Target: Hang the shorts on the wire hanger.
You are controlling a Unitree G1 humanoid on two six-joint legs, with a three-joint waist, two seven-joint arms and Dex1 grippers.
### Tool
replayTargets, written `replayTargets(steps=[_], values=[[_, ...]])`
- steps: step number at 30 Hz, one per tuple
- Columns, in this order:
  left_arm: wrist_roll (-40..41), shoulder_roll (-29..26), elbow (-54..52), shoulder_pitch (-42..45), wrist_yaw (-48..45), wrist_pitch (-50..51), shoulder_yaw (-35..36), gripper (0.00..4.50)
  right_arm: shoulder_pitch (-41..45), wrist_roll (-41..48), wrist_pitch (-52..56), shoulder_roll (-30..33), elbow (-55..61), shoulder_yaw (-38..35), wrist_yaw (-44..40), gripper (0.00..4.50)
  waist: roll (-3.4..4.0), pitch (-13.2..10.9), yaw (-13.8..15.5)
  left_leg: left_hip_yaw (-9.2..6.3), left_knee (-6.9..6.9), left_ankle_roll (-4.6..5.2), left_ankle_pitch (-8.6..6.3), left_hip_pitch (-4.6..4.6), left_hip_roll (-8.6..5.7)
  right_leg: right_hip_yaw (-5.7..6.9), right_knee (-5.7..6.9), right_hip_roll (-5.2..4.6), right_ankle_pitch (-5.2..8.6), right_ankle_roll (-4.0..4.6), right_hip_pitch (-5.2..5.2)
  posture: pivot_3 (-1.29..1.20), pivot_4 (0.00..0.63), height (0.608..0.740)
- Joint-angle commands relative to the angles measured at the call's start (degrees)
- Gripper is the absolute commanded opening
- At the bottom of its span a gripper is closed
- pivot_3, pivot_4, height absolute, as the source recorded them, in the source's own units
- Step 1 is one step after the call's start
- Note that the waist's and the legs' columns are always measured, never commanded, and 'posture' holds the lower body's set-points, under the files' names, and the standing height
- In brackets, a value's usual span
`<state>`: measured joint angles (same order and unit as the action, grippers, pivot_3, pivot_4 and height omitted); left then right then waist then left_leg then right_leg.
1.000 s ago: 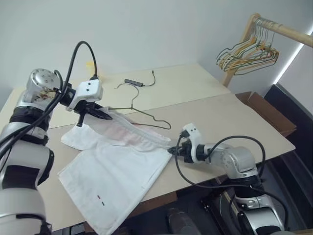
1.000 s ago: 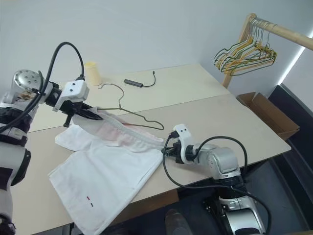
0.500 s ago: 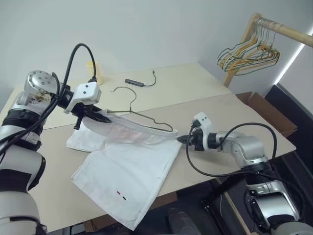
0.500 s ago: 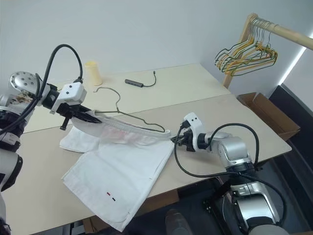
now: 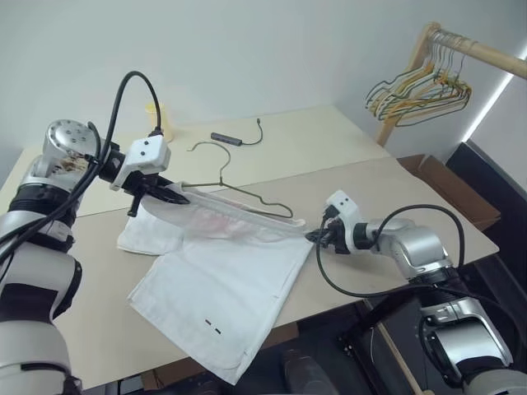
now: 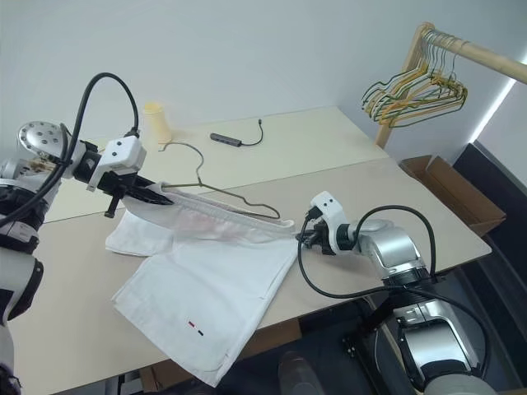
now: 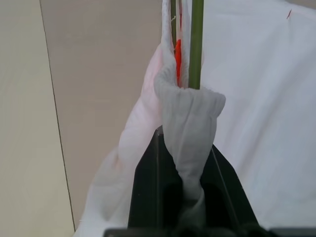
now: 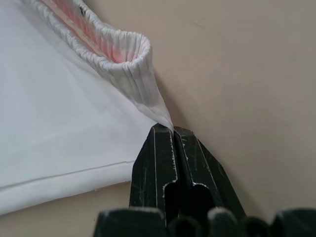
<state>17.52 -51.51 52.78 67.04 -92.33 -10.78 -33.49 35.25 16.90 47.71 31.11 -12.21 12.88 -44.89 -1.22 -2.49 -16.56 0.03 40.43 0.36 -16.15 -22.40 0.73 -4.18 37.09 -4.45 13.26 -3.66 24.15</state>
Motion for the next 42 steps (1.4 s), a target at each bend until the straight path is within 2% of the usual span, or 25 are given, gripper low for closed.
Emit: replayTargets(steps=[1, 8, 13, 16, 20, 23, 27, 32, 34, 36, 38, 42], values=[[0.2, -3.1, 0.0, 0.8, -0.2, 0.1, 0.7, 0.0, 0.4, -2.8, -0.9, 1.6, -1.7, -1.1, 1.5, 0.04, 0.0, 0.0, 0.0, 0.0, 0.0, 0.0, 0.0, 0.01, 0.0, 0.0, 0.0, 0.0, 0.0, 0.0, 0.0, -0.24, 0.0, 0.74], [-11.4, -1.3, 5.7, 1.6, 0.3, -5.3, 2.6, 0.0, 0.9, -3.4, -3.4, 2.5, 0.7, -1.6, 1.7, 0.04, 0.0, 0.0, 0.0, 0.02, 0.0, 0.0, 0.0, 0.06, 0.0, -0.02, -0.02, 0.02, 0.0, 0.0, -0.01, -0.24, 0.0, 0.74], [-15.0, 2.1, 7.2, 1.5, 4.2, -5.2, 6.9, 0.0, 1.1, -5.7, -8.5, 5.3, 9.1, -0.6, -0.2, 0.04, 0.0, 0.0, 0.3, -0.01, 0.0, 0.0, 0.0, -0.02, -0.02, 0.02, -0.01, -0.01, 0.01, -0.02, 0.01, -0.25, 0.0, 0.74], [-16.0, 4.3, 7.6, 1.5, 7.3, -5.1, 9.7, 0.0, 1.6, -9.4, -15.3, 6.4, 15.2, 0.9, 0.3, 0.04, -0.01, 0.0, 0.3, -0.01, 0.0, 0.02, -0.01, -0.05, -0.01, 0.05, 0.0, -0.01, 0.01, -0.03, 0.0, -0.25, 0.0, 0.74], [-17.4, 6.9, 8.0, 1.8, 11.0, -4.3, 12.9, 0.0, 7.1, -11.8, -15.8, 5.6, 21.2, 1.0, 1.6, 0.04, 0.0, 0.0, -0.2, 0.02, 0.0, 0.02, -0.01, -0.01, -0.02, -0.01, -0.02, -0.01, 0.01, -0.03, 0.03, -0.26, 0.0, 0.74], [-17.2, 8.1, 7.8, 2.0, 10.6, -3.5, 15.5, 0.0, 10.2, -17.1, -18.4, 6.9, 21.7, 3.8, 1.3, 0.04, 0.0, 0.0, -0.3, 0.04, 0.01, 0.02, -0.01, 0.06, -0.02, -0.04, -0.01, 0.0, 0.01, -0.02, 0.03, -0.27, 0.0, 0.74], [-17.7, 8.7, 6.8, 1.4, 10.3, -3.6, 17.4, 0.0, 12.1, -19.3, -21.1, 6.6, 21.6, 4.9, 0.1, 0.04, -0.01, 0.0, -0.3, 0.02, 0.01, 0.02, -0.01, 0.04, -0.01, 0.0, 0.01, 0.0, 0.01, -0.02, 0.0, -0.27, 0.0, 0.74], [-17.3, 9.0, 5.5, -0.4, 10.3, -3.3, 19.7, 0.0, 10.9, -22.3, -27.4, 6.5, 20.9, 6.6, -0.5, 0.04, -0.01, 0.0, -0.3, 0.02, 0.01, 0.02, -0.01, 0.0, -0.03, 0.01, 0.04, -0.03, 0.01, -0.02, 0.01, -0.26, 0.0, 0.74], [-15.6, 8.8, 4.3, -1.4, 7.4, -2.4, 21.2, 0.0, 10.3, -24.2, -29.3, 6.3, 20.3, 7.6, -0.1, 0.04, -0.01, 0.0, -0.3, 0.01, 0.01, 0.02, -0.01, 0.0, -0.02, 0.02, 0.04, -0.03, 0.0, -0.01, 0.01, -0.26, 0.0, 0.74], [-15.5, 8.2, 2.6, -2.5, 4.9, -1.4, 21.7, 0.0, 10.0, -25.2, -30.0, 5.7, 19.9, 7.6, 0.3, 0.04, -0.01, 0.0, -0.3, 0.02, 0.01, 0.02, -0.01, 0.03, -0.02, 0.01, 0.04, -0.03, 0.0, -0.01, 0.0, -0.25, 0.0, 0.74], [-17.8, 7.5, 0.8, -4.1, 5.3, -2.4, 20.8, 0.0, 10.6, -25.0, -29.7, 4.3, 19.9, 6.6, 0.8, 0.04, -0.01, 0.0, -0.5, 0.02, 0.01, 0.02, -0.01, 0.04, -0.03, 0.01, 0.04, -0.02, 0.0, -0.01, -0.01, -0.25, 0.0, 0.74], [-17.1, 8.7, -0.5, -5.6, 6.7, -0.9, 22.4, 0.0, 10.6, -24.9, -31.1, 3.6, 20.7, 6.6, -0.9, 0.04, -0.01, 0.0, -1.0, -0.01, 0.01, 0.02, -0.01, 0.06, -0.02, 0.01, 0.09, -0.02, -0.01, 0.0, -0.02, -0.25, 0.0, 0.74]])
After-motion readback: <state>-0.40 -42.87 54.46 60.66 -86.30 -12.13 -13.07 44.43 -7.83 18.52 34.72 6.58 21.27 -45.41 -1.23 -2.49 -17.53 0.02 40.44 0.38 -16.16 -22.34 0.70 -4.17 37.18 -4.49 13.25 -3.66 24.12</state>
